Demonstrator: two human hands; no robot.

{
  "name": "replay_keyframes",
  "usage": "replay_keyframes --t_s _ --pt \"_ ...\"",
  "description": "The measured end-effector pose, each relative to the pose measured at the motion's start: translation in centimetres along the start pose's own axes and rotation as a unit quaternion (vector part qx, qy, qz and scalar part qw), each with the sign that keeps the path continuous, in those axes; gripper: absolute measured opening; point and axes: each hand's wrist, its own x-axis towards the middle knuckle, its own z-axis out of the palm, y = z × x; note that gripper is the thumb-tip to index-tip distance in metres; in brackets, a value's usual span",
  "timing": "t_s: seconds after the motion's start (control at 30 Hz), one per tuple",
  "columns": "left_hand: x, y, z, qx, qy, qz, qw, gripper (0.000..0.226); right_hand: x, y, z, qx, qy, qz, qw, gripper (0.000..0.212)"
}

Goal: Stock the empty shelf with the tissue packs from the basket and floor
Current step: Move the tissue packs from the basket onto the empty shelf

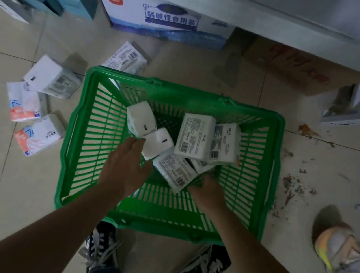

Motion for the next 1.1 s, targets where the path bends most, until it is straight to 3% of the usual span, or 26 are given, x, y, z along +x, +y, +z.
replay_keyframes --t_s 0.2,0.33,0.43,0.53,0.6,0.67,0.8,0.9,0.97,1.1 --pt "1.5 -1.5 3.5 -0.07 0.032 -0.081 0.994 0.071 4.9 1.3 3.2 0.235 0.008 0.12 0.964 0.062" --pt "3.4 -1.9 5.3 -0.205 0.025 -0.227 0.952 0.074 6.8 2.3 4.7 0.327 0.023 0.12 0.937 0.073" --pt "4.7 -1.7 6.1 -0.346 -0.003 -0.311 0.885 0.074 7.8 3.1 5.1 0.365 0.031 0.127 0.922 0.059" --pt "5.4 -0.9 6.7 -0.529 -0.047 -0.369 0.763 0.068 8.2 4.0 5.0 0.379 0.003 0.131 0.916 0.03" --pt "5.8 -0.9 7.3 -0.595 -0.089 -0.391 0.697 0.074 8.3 4.4 4.9 0.383 0.003 0.13 0.915 0.029" --pt "6.0 -1.3 7.3 -0.629 -0.12 -0.402 0.654 0.08 8.2 4.4 5.1 0.389 0.008 0.136 0.911 0.028" --pt "6.7 -2.2 6.0 -0.663 -0.165 -0.416 0.6 0.069 8.3 4.6 5.4 0.387 0.017 0.141 0.911 0.035" --pt "7.6 -2.4 5.3 -0.653 -0.177 -0.434 0.594 0.063 8.1 5.0 5.1 0.379 0.019 0.119 0.917 0.047" --pt "8.1 -2.0 5.3 -0.654 -0.154 -0.45 0.589 0.056 7.9 4.9 4.9 0.371 0.008 0.107 0.922 0.054" --pt "7.8 -1.3 5.9 -0.723 -0.075 -0.429 0.536 0.022 7.2 4.2 4.3 0.343 -0.049 0.125 0.93 0.062"
